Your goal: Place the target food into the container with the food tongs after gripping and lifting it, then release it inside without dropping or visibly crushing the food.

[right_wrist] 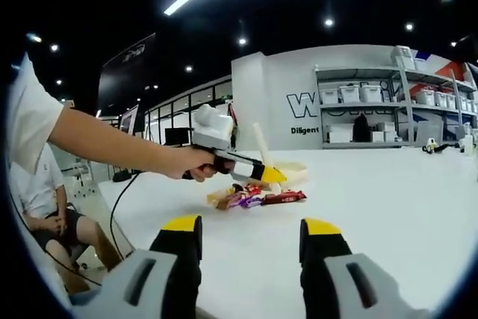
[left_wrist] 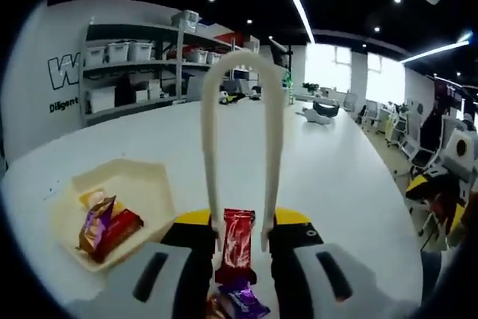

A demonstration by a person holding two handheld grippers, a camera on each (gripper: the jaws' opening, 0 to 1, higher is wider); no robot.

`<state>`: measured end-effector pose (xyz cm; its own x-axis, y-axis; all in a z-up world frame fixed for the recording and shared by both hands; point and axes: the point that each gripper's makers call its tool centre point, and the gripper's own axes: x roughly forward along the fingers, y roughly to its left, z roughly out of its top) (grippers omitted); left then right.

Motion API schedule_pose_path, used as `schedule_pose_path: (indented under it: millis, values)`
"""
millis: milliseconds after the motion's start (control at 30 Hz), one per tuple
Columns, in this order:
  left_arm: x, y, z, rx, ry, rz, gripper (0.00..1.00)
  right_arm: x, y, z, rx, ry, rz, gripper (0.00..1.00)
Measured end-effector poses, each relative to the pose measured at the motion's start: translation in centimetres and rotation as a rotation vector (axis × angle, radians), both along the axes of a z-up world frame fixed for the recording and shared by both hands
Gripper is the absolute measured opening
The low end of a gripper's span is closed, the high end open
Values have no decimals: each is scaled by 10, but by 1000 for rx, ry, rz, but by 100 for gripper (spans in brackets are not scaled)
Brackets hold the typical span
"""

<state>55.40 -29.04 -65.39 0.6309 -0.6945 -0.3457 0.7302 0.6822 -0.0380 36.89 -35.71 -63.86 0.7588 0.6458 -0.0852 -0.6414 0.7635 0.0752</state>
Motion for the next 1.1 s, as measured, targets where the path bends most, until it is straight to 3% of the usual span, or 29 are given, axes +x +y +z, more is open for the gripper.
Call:
schedule_pose_path:
  millis: [367, 667, 867, 1100]
  values:
    - [9, -6, -13, 26, 1, 8, 27, 7, -1, -7, -35, 7, 1, 50]
    - [5, -11, -21, 26, 11, -15, 27, 10, -1, -10, -55, 5, -1, 63]
    - [3, -10, -21, 26, -10, -28, 27, 12, 1, -11, -43, 6, -7, 80]
    - [4, -8, -21, 4, -17, -15, 25, 6, 5, -18, -38, 36, 4, 82]
